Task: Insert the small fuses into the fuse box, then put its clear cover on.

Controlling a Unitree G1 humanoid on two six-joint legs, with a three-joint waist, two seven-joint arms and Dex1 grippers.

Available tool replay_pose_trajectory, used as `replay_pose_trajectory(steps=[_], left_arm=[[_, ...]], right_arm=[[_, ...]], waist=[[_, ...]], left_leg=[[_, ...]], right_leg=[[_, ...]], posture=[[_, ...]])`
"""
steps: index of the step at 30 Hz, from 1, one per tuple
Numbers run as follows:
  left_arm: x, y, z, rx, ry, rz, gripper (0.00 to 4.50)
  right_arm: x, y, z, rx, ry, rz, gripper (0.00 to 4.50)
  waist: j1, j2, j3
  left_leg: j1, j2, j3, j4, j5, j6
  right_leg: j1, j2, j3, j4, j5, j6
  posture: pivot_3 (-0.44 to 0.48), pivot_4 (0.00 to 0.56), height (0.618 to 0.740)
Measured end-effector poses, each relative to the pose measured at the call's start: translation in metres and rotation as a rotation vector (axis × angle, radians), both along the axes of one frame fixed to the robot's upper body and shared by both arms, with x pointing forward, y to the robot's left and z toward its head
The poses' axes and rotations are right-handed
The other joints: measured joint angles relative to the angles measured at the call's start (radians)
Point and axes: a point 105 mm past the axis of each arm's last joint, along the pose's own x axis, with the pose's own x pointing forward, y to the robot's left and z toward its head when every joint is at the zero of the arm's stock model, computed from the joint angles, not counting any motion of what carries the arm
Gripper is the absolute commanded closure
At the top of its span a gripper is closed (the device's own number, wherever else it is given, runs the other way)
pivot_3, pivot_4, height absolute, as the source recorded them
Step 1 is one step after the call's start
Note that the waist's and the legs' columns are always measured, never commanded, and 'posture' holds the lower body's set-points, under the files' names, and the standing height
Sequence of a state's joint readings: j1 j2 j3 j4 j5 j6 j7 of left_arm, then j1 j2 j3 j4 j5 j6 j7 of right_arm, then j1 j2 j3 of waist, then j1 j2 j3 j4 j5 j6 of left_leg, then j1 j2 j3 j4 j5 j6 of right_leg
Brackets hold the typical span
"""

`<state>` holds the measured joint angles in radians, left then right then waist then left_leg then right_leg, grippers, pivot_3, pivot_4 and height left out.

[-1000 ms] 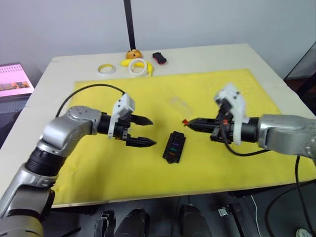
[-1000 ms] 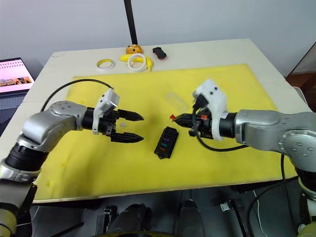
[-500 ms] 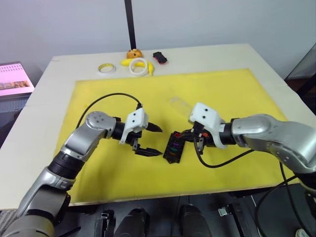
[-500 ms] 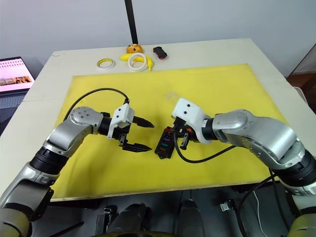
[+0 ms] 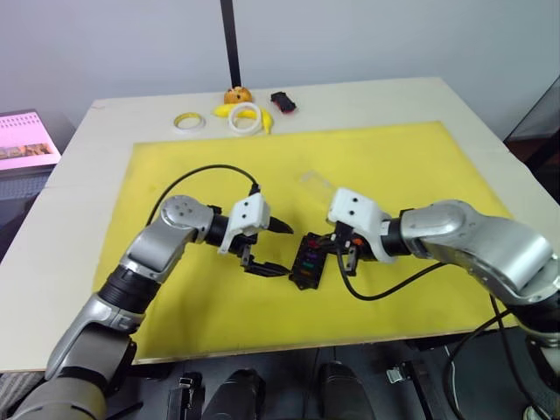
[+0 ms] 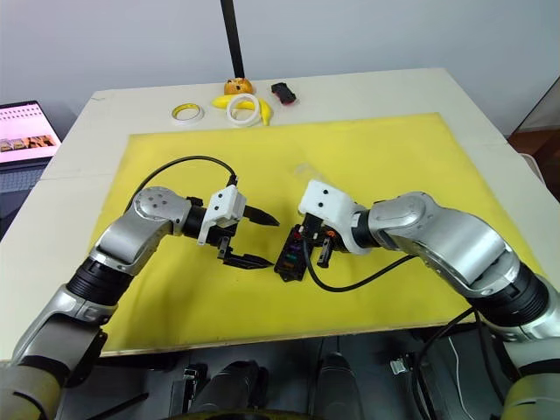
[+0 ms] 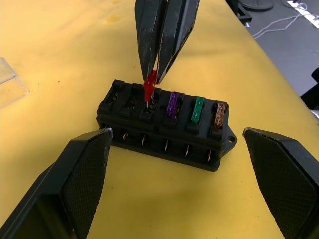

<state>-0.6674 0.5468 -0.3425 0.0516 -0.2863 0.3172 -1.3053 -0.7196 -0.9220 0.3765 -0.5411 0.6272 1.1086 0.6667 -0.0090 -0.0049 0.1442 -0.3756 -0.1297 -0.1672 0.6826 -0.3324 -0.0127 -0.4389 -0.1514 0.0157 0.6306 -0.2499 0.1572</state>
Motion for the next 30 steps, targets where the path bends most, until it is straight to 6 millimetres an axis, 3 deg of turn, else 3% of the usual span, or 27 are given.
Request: replay_pose_trajectory(steps=[30], left_arm=[[0.0007, -0.0029, -0.0004, 0.0, -0.007, -0.001, 0.08]], right_arm=[[0.0001, -0.0028, -0.0092, -0.055, 0.017, 0.005, 4.5]], waist=[[0.0, 0.0, 0.0]], left_leg=[[0.0, 0.0, 0.0, 0.0, 0.0, 0.0]], right_leg=[[0.0, 0.0, 0.0, 0.0, 0.0, 0.0]], posture=[[0.0, 0.15, 0.74]])
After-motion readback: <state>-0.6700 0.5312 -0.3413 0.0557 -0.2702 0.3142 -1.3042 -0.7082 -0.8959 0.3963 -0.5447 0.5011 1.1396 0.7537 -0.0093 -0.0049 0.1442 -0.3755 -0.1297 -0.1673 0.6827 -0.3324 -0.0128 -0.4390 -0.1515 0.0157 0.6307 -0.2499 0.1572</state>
